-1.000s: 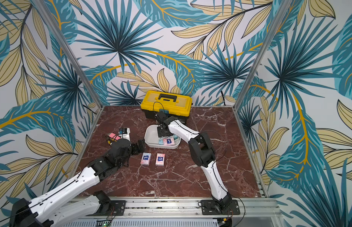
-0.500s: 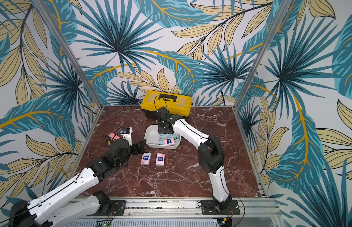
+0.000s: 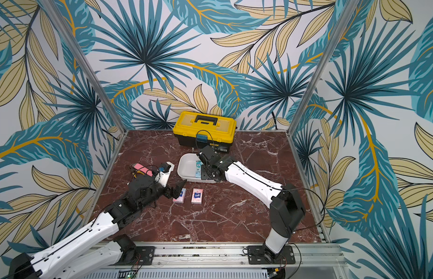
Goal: Take the pocket tissues out of the storage box
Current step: Place the pocket tissues at the center of the board.
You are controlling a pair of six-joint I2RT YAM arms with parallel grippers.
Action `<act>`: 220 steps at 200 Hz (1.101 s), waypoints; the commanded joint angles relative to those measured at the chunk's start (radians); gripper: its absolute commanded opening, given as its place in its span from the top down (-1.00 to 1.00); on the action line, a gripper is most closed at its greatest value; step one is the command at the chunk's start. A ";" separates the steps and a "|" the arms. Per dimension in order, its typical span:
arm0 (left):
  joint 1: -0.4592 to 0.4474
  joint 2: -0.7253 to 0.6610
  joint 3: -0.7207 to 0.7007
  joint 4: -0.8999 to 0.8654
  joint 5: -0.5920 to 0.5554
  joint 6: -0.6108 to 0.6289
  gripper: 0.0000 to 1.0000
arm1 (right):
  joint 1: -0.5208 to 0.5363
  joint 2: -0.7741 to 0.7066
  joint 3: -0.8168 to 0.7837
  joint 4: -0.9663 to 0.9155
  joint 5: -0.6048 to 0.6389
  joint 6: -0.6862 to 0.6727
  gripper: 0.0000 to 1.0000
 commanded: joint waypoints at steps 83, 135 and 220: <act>0.005 -0.013 -0.131 0.167 0.135 0.257 -1.00 | 0.115 -0.098 -0.277 0.019 0.006 0.235 -0.09; 0.004 0.003 -0.142 0.169 0.150 0.263 -1.00 | 0.115 -0.048 -0.331 0.080 0.012 0.233 -0.10; 0.005 0.019 -0.139 0.159 0.158 0.264 -1.00 | 0.115 0.064 -0.373 0.178 0.030 0.232 -0.11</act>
